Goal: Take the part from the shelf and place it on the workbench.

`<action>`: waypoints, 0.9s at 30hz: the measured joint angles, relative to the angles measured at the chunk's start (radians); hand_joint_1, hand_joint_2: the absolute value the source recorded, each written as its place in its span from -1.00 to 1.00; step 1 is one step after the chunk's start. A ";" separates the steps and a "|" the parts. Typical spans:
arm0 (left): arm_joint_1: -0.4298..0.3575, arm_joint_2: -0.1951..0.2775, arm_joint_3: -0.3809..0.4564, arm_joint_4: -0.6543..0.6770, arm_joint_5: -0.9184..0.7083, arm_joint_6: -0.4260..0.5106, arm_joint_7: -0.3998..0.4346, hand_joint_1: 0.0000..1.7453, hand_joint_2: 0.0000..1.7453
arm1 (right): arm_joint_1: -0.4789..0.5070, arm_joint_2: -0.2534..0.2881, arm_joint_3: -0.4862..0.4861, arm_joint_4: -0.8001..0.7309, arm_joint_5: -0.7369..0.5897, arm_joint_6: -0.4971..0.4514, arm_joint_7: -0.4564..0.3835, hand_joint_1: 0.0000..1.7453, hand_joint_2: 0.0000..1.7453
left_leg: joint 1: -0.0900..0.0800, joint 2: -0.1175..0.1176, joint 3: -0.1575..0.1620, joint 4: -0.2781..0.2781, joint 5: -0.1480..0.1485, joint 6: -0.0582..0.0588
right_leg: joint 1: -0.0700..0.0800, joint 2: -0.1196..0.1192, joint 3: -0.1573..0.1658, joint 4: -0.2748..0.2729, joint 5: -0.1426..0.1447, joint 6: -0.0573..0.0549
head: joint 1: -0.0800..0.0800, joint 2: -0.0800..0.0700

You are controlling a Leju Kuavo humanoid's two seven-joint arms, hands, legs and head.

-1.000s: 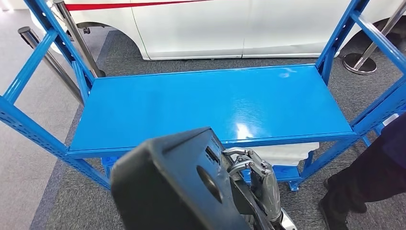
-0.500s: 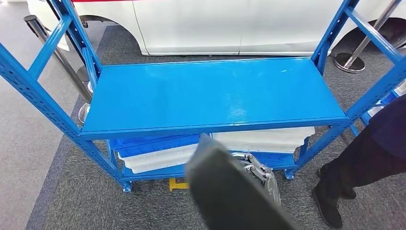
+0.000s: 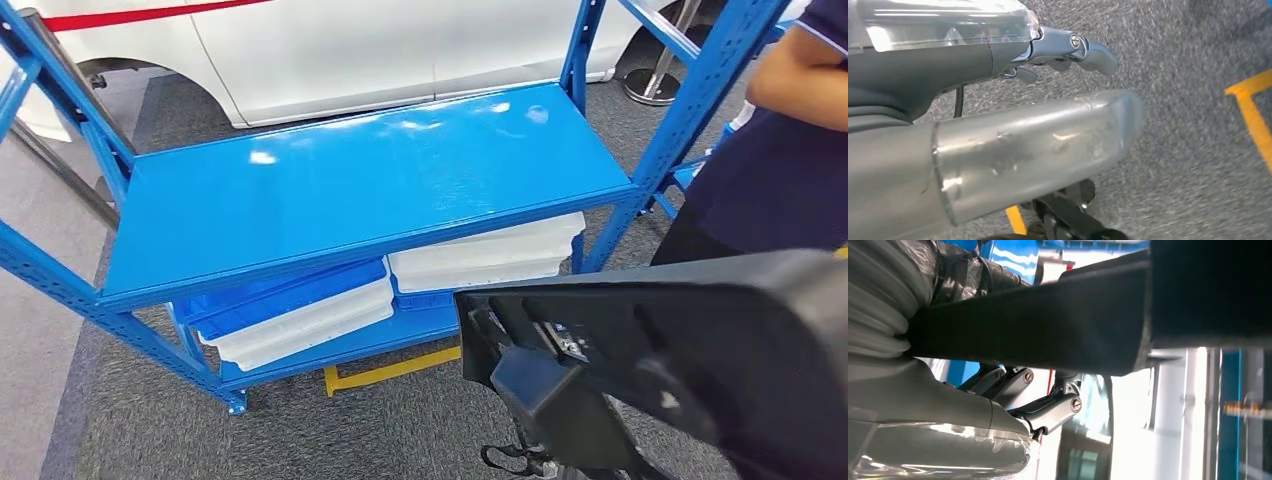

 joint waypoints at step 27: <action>-0.001 -0.044 0.060 0.025 0.000 -0.007 -0.003 -1.00 -1.00 | 0.187 0.074 -0.144 -0.146 0.014 -0.071 -0.083 1.00 1.00 | 0.003 0.105 0.169 -0.272 0.099 0.001 | -0.011 -0.033 -0.029 0.029 -0.002 0.036 | 0.000 0.000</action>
